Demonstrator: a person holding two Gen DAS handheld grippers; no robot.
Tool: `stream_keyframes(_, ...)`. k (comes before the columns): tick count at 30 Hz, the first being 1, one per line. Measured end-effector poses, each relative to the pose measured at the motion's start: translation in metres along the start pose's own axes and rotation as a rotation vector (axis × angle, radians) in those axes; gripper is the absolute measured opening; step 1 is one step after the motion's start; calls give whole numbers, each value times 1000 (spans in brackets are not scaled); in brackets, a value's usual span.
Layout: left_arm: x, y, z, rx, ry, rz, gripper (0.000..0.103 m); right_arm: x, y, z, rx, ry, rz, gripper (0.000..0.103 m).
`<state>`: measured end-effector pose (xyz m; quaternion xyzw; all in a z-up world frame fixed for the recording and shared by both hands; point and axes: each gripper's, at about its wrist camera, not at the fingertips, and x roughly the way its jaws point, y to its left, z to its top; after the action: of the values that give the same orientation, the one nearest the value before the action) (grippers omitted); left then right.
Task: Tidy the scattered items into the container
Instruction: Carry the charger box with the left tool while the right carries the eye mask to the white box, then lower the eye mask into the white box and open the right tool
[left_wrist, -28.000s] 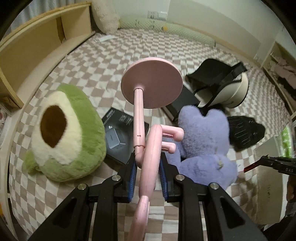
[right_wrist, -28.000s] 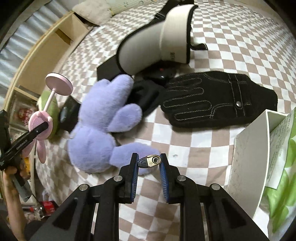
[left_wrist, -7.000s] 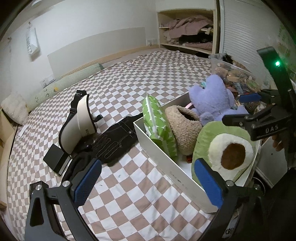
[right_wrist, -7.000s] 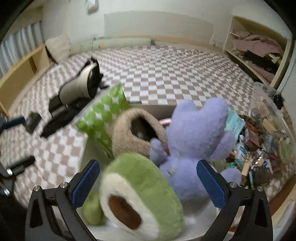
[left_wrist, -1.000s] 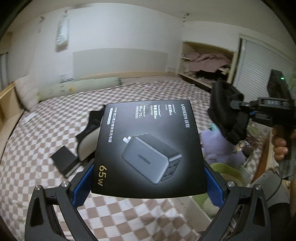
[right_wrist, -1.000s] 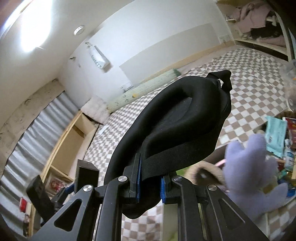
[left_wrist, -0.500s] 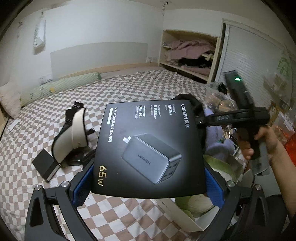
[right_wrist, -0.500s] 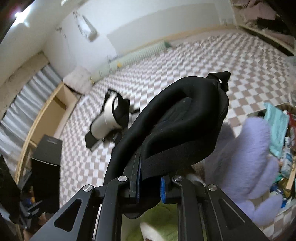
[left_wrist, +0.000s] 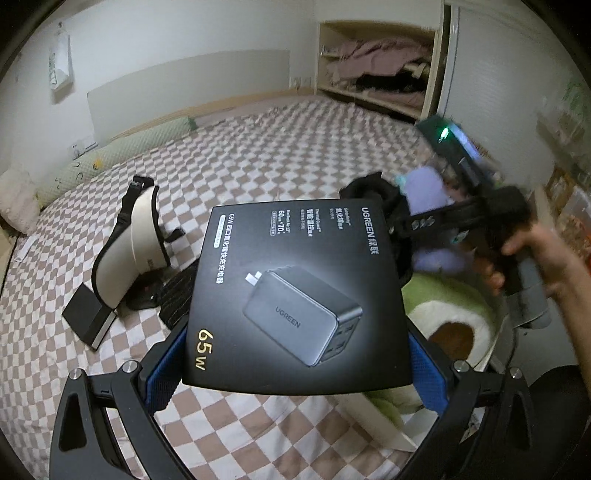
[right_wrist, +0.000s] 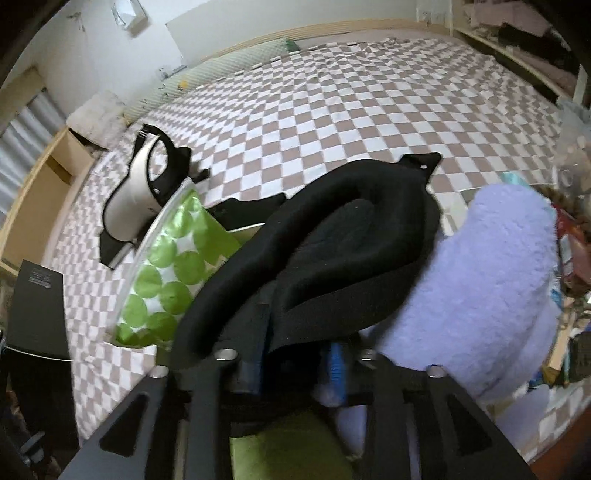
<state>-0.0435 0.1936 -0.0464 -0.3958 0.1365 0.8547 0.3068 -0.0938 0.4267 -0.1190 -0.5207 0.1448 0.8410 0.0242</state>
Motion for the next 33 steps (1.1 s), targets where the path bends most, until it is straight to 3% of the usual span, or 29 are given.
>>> stream_keyframes(2, 6, -6, -3, 24, 24, 38, 103, -7, -3, -2, -10, -24, -25, 72)
stream_keyframes(10, 23, -22, -16, 83, 128, 111, 103, -53, 1, -16, -11, -142, 3, 73)
stream_keyframes(13, 27, -23, -18, 85, 156, 120, 103, -61, 16, -24, -70, -143, 75, 73)
stream_keyframes(16, 29, -23, -18, 85, 172, 109, 103, -52, 46, -31, -195, -114, 86, 73)
stream_keyframes(22, 32, -25, -17, 91, 184, 92, 103, -32, 79, -44, -384, -90, -80, 73)
stream_keyframes(29, 30, -29, -20, 55, 214, -41, 103, -15, 77, -57, -483, -23, -197, 73)
stream_keyframes(33, 32, -40, -22, 107, 222, -20, 103, -11, 77, -61, -519, 9, -227, 73)
